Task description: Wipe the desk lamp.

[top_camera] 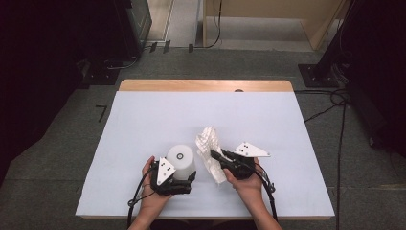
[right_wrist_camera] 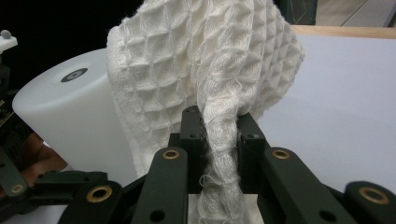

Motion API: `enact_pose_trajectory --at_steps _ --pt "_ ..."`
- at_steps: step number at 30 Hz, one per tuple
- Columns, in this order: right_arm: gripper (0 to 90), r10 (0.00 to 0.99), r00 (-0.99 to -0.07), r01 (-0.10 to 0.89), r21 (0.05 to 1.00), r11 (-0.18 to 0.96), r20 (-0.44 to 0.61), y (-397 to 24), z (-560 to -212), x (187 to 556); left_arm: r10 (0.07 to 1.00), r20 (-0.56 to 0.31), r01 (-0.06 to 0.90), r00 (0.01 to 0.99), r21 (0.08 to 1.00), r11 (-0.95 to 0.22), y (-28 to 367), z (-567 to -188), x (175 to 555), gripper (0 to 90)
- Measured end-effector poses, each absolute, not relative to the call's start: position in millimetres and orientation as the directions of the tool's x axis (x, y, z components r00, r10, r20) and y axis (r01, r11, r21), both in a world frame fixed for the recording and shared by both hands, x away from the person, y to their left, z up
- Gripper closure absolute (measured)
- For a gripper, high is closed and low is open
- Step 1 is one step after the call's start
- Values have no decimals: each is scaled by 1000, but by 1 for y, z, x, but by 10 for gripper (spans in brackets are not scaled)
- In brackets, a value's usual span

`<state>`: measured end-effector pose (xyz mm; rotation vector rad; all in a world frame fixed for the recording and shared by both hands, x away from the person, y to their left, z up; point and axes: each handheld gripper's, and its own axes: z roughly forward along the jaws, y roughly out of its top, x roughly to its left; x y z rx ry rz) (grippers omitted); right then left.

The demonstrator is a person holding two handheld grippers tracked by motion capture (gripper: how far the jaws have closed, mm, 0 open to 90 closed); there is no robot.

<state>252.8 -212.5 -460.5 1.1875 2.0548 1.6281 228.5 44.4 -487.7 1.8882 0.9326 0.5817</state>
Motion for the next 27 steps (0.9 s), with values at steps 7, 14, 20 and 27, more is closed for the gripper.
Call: enact_pose_trajectory --at_steps 7,14,20,27 --pt "779 723 -633 430 902 33 275 -211 -460 251 820 10 382 572 882 -277 43 -490 231 77" --pt "779 720 -638 416 909 22 274 -212 -454 249 731 -82 385 678 886 -258 56 -484 236 82" --pt "779 696 -666 380 925 8 268 -207 -437 242 627 -181 389 758 897 -211 60 -476 238 81" --pt "778 658 -714 339 940 28 238 -195 -424 231 561 -195 380 804 895 -233 56 -469 237 81"
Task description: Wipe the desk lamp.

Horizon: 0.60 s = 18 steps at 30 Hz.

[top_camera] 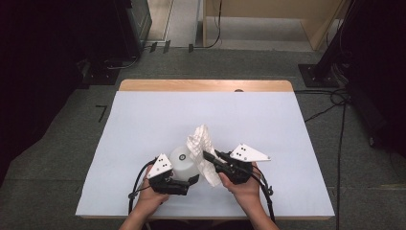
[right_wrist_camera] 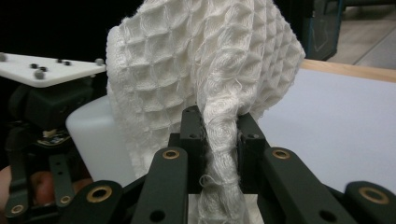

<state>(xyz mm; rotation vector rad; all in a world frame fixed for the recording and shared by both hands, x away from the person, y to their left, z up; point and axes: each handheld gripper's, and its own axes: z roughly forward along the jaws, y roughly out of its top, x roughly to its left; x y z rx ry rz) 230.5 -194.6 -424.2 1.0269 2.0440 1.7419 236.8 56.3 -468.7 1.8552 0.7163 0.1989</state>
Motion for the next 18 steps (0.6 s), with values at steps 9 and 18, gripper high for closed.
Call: enact_pose_trajectory --at_steps 9,18 --pt "776 676 -719 338 931 135 163 -185 -436 232 516 -254 389 818 905 -171 71 -458 246 81" --pt "775 657 -734 391 898 203 171 -177 -450 237 543 -310 420 780 903 -87 89 -454 253 81"
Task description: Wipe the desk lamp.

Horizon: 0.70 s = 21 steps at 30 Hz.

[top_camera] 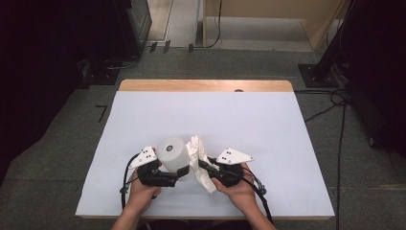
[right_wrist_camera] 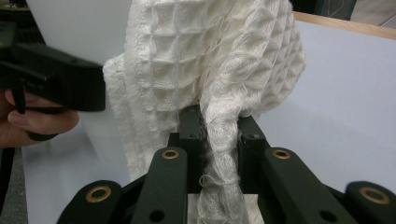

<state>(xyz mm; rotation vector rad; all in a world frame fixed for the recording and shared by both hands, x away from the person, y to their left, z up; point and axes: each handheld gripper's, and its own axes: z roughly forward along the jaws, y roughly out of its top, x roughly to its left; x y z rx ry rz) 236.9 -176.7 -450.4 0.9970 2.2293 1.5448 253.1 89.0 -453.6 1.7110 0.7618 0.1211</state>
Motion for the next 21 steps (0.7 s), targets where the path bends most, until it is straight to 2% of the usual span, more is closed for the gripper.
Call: enact_pose_trajectory --at_steps 12,16,21 --pt "781 682 -710 346 930 122 174 -186 -429 230 497 -232 379 836 899 -220 61 -458 241 81" --pt "780 687 -708 324 939 115 160 -187 -423 226 507 -233 384 830 898 -216 60 -458 242 81" --pt "779 687 -709 340 931 135 159 -181 -433 228 531 -238 383 814 906 -182 70 -454 244 81"
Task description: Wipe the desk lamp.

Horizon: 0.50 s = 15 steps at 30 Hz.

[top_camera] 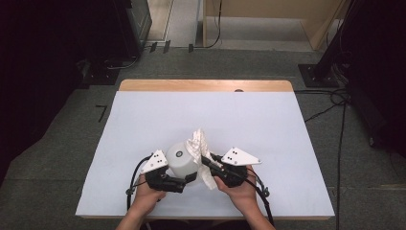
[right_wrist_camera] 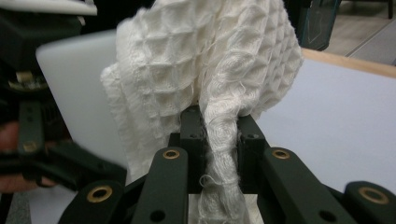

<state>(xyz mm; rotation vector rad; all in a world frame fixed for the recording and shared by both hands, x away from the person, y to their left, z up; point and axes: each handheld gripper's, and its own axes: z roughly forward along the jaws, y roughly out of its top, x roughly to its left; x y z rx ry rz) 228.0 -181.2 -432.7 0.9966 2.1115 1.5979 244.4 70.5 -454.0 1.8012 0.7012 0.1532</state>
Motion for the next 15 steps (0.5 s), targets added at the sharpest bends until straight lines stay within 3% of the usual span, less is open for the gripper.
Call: enact_pose_trajectory --at_steps 7,15 --pt "776 686 -708 380 909 170 167 -175 -445 231 551 -249 374 797 919 -127 83 -448 246 81" --pt "776 704 -689 366 922 128 176 -180 -438 230 531 -180 342 828 912 -225 64 -455 240 81"
